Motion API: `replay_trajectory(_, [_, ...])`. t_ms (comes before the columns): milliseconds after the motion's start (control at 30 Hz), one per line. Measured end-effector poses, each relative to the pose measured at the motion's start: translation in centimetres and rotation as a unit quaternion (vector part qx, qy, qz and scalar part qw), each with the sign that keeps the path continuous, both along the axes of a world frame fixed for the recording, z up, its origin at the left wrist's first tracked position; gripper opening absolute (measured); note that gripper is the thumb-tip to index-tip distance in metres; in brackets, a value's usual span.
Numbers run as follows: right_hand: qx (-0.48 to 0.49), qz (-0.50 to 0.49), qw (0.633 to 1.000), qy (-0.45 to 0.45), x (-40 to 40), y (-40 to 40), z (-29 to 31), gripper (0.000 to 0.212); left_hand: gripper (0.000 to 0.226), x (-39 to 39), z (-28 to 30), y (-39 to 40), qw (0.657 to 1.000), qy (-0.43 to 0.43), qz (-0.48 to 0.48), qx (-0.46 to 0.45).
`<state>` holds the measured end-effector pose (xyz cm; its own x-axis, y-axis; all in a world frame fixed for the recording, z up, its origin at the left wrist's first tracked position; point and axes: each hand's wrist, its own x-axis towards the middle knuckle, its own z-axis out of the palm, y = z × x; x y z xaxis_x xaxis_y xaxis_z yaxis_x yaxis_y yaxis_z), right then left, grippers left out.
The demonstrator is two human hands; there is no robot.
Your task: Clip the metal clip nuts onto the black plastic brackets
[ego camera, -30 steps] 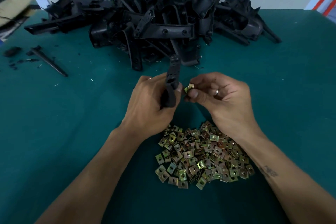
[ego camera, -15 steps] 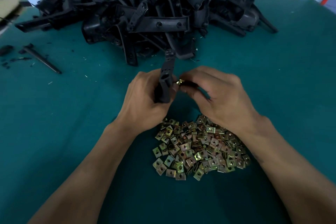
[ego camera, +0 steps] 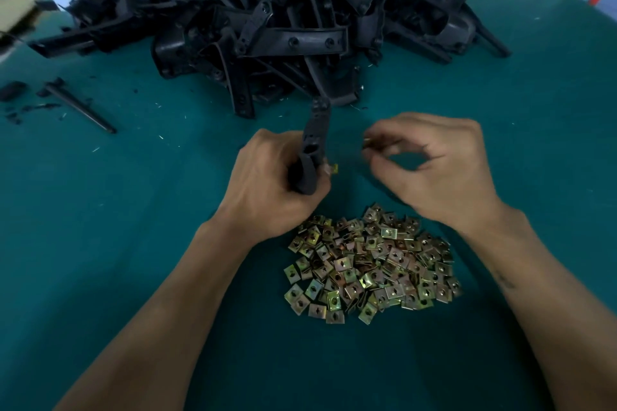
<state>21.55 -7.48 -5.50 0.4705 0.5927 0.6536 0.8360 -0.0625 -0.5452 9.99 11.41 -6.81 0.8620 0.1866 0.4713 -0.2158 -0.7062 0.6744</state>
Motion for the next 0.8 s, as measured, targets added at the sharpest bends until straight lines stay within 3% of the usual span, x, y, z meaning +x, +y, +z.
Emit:
replay_trajectory(133, [0.063,-0.017,0.965,0.254,-0.1,-0.2,-0.2,0.018,0.03,-0.1,0.1,-0.6,0.991,0.016,0.03,0.13])
replay_trajectory(300, [0.175,0.061,0.872,0.453,-0.6,0.6,0.1,0.016,0.055,0.2,0.2,-0.8,0.968,0.046,0.135,0.208])
replay_trajectory(600, [0.171,0.076,0.825,0.533,-0.8,0.7,0.1,0.014,0.066,0.3,0.1,-0.7,0.956,0.082,0.13,0.252])
replay_trajectory(800, [0.141,0.051,0.839,0.523,-1.2,1.2,0.1,0.017,0.061,0.4,0.0,-1.0,0.946,0.111,0.142,0.27])
